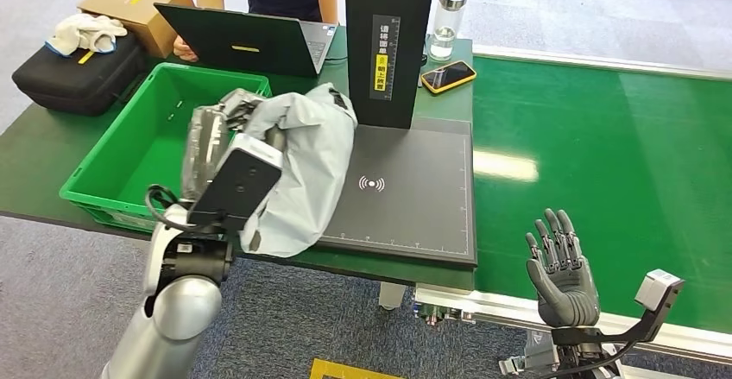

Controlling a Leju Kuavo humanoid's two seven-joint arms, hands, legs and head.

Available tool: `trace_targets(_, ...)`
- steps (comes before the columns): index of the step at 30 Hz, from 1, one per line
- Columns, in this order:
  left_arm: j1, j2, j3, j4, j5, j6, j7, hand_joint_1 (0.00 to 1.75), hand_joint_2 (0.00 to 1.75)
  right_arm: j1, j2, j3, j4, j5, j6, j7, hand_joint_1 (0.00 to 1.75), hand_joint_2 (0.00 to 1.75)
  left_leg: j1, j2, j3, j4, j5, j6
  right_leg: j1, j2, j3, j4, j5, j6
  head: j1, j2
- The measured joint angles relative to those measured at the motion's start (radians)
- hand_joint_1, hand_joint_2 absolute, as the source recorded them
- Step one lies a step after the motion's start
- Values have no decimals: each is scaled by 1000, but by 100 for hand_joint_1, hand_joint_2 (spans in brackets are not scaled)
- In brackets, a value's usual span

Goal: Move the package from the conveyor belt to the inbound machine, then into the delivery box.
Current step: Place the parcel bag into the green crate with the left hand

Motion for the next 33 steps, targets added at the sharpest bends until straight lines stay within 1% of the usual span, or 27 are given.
trace_targets(8, 33, 9, 116, -90, -3, 41, -6, 175, 175, 0, 0, -2, -5, -1, -3, -1, 0, 175, 0, 0, 0, 0, 0, 0, 0, 0, 1, 0, 0, 0, 0, 0)
trace_targets(15, 30, 9, 196, -117, -6, 55, 3, 175, 175, 3, 5, -13, -20, -6, 1, -2, 0, 175, 0, 0, 0, 0, 0, 0, 0, 0, 0, 0, 0, 0, 0, 0)
trace_targets(19, -13, 9, 244, -75, -16, 41, 16, 175, 175, 0, 6, -15, -20, -6, 2, -2, 0, 175, 0, 0, 1, 0, 0, 0, 0, 0, 0, 0, 0, 0, 0, 0)
trace_targets(26, -122, 9, 318, 68, -17, 26, 21, 175, 175, 0, 8, -15, -20, -1, 2, -2, 0, 175, 0, 0, 1, 0, 1, -1, 0, 0, 1, 0, 1, -1, 0, 0)
trace_targets(33, -187, 9, 358, 166, -17, 16, 33, 175, 175, -1, 10, -15, -20, 2, 2, -3, 0, 175, 0, 0, 0, 0, 1, -1, 0, 0, 0, 0, 1, -1, 0, 0)
